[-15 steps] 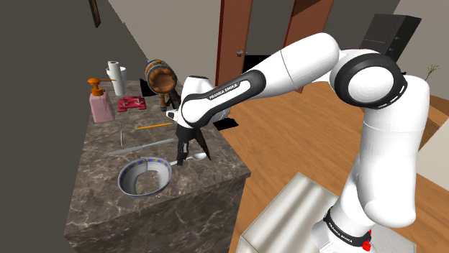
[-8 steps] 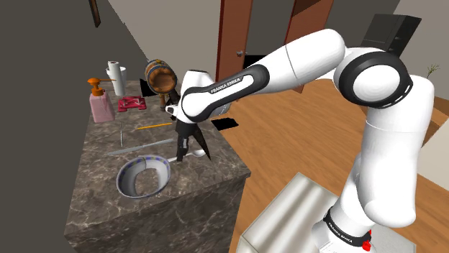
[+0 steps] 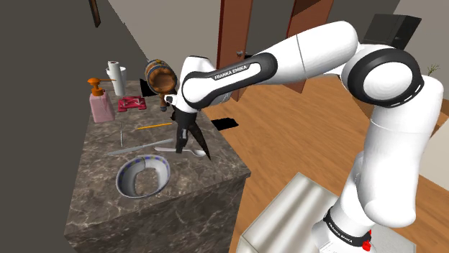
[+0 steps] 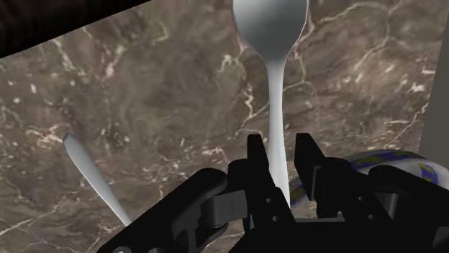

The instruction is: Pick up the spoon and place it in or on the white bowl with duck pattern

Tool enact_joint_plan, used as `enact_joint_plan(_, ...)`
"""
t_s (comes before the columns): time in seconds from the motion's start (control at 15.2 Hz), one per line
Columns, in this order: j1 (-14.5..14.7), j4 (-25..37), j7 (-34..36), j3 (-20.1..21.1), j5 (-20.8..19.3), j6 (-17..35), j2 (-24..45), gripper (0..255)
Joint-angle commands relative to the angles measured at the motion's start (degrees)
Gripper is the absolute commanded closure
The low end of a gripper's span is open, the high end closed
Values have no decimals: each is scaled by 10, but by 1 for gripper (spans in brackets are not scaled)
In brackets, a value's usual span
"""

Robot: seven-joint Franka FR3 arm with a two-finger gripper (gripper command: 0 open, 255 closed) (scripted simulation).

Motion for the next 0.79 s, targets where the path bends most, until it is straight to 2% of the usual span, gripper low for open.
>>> enact_joint_plan(0.0, -1, 6, 2, -1, -1, -13, -7, 255)
enact_joint_plan(0.66, -2, 48, 17, -2, -8, -75, -29, 255)
enact_joint_plan(0.73, 6, 59, 30, 2, -11, -76, -21, 255)
